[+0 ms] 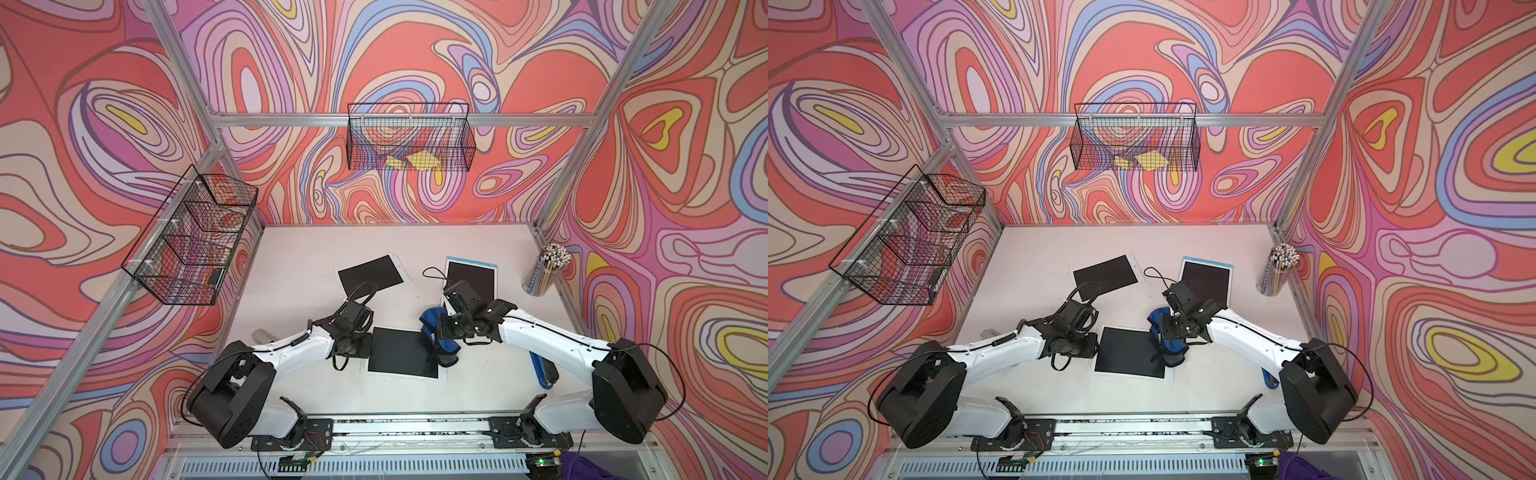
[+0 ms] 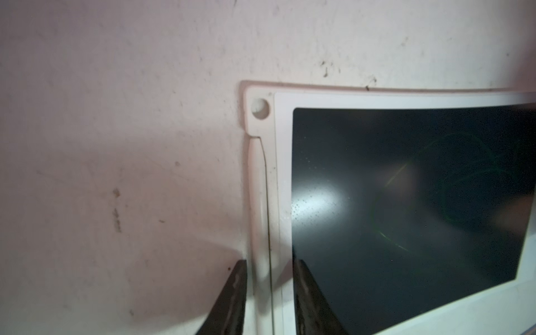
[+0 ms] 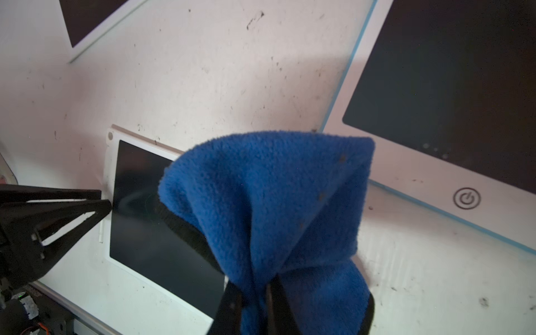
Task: Wipe the drawing tablet
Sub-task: Adjust the drawing tablet at the center of the board, then wipe the dirt from the drawing tablet.
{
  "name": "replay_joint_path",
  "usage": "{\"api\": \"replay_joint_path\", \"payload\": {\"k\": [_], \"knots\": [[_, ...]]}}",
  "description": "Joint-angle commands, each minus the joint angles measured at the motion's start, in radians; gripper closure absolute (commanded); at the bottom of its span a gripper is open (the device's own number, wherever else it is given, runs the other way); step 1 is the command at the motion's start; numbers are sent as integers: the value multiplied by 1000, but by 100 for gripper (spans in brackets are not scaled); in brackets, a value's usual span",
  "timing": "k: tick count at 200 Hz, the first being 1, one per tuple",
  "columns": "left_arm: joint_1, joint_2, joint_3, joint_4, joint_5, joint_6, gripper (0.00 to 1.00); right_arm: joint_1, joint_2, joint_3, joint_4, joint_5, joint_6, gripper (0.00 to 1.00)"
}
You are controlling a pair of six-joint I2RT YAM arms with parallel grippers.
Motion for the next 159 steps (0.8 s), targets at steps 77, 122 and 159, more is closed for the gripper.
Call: {"api": "replay_joint_path", "payload": {"k": [77, 122, 159], "knots": [[3, 77, -23, -17, 3, -26, 81, 101, 136, -106, 226, 10, 112, 100], [-4, 124, -14, -26, -14, -37, 87, 113, 182, -128, 314, -16, 136, 100], [-13, 138, -10, -37, -36, -52, 88, 137, 248, -102, 391, -54, 157, 100]]}}
